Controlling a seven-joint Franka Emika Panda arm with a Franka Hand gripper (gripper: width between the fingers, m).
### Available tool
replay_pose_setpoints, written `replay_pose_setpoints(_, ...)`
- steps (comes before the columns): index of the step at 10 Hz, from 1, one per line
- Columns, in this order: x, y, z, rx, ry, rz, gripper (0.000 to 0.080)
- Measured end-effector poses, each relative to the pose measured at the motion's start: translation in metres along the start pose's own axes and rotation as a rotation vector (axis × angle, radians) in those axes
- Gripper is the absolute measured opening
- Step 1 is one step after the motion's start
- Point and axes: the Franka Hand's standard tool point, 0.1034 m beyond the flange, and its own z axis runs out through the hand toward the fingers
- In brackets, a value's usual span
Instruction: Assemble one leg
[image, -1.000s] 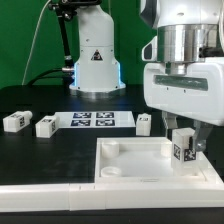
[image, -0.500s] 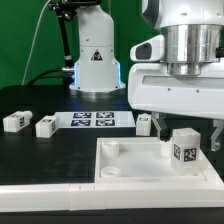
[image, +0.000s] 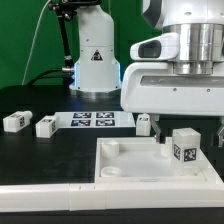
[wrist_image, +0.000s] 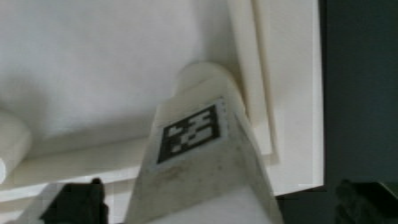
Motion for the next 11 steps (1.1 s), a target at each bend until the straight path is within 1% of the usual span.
replay_pose_setpoints(1,0.0003,0.0007,-0.0002,-0.008,0.001,-0.09,0.0649)
replay_pose_setpoints(4,0.0005,0.0023,0.0001,-0.022,0.002,-0.228,0.0649)
replay_pose_setpoints(5,0.0003,0.0023,0.0003,-0.023,0.001,-0.21,0.0544)
replay_pose_setpoints(6,0.0003,0.0023,0.0004,-0.022,0.002,-0.169,0.0409)
replay_pose_setpoints(7,0.0003,0.0024,0.0004,-0.023,0.002,-0.167,0.0409)
replay_pose_setpoints(8,0.0002,0.0021,0.0004,-0.021,0.002,-0.131,0.0291)
replay_pose_setpoints(9,-0.001,0.0009,0.0006,-0.015,-0.002,0.042,0.0291)
replay_pose_setpoints(11,-0.001,0.0035,0.0008,-0.018,0.0,0.248,0.0291)
